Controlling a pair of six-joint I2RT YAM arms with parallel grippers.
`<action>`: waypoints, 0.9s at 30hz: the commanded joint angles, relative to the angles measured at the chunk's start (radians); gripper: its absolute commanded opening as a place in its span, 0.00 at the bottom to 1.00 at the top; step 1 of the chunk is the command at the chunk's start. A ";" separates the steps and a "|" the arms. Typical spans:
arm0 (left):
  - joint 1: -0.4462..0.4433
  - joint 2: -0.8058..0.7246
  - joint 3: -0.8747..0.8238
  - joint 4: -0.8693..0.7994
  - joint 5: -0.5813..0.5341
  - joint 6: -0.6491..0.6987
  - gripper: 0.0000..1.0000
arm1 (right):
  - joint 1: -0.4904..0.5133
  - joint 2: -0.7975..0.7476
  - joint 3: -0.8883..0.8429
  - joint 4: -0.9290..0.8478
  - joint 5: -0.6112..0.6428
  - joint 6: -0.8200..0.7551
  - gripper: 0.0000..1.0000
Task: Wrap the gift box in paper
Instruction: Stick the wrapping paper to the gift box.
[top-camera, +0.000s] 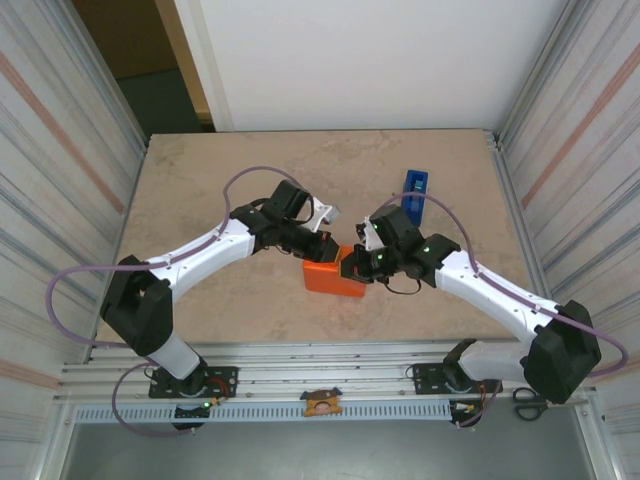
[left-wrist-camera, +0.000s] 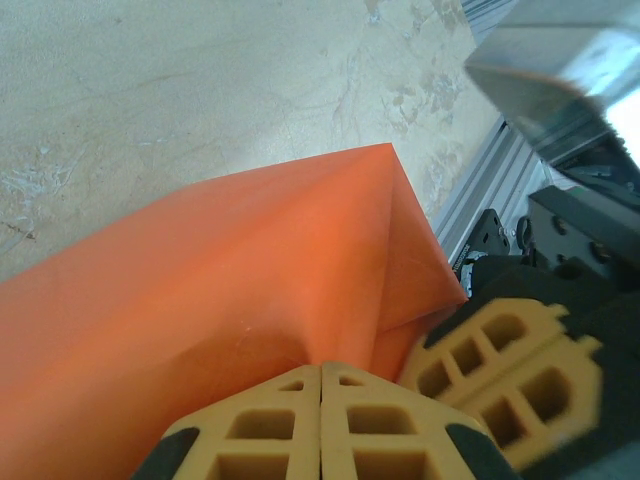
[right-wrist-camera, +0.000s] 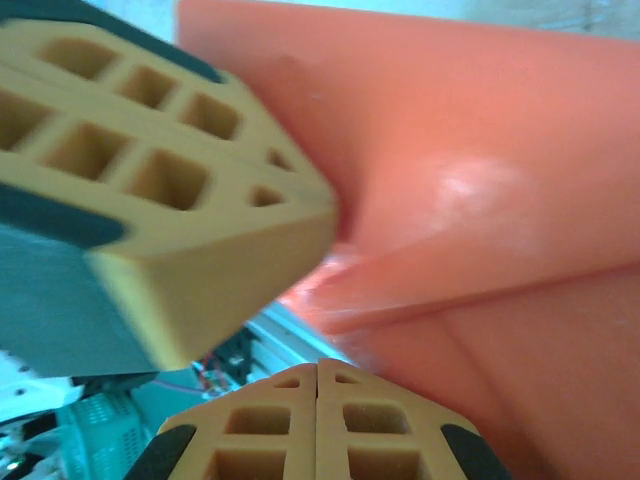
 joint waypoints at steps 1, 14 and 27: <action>0.003 0.010 -0.022 -0.069 -0.020 -0.008 0.08 | 0.004 0.005 -0.024 -0.006 0.111 -0.039 0.00; 0.014 0.001 0.093 -0.070 -0.005 -0.016 0.16 | -0.014 -0.189 -0.006 -0.036 0.231 -0.103 0.12; 0.028 -0.079 0.107 -0.056 -0.054 0.003 0.29 | -0.115 -0.400 -0.228 -0.009 0.360 -0.191 0.50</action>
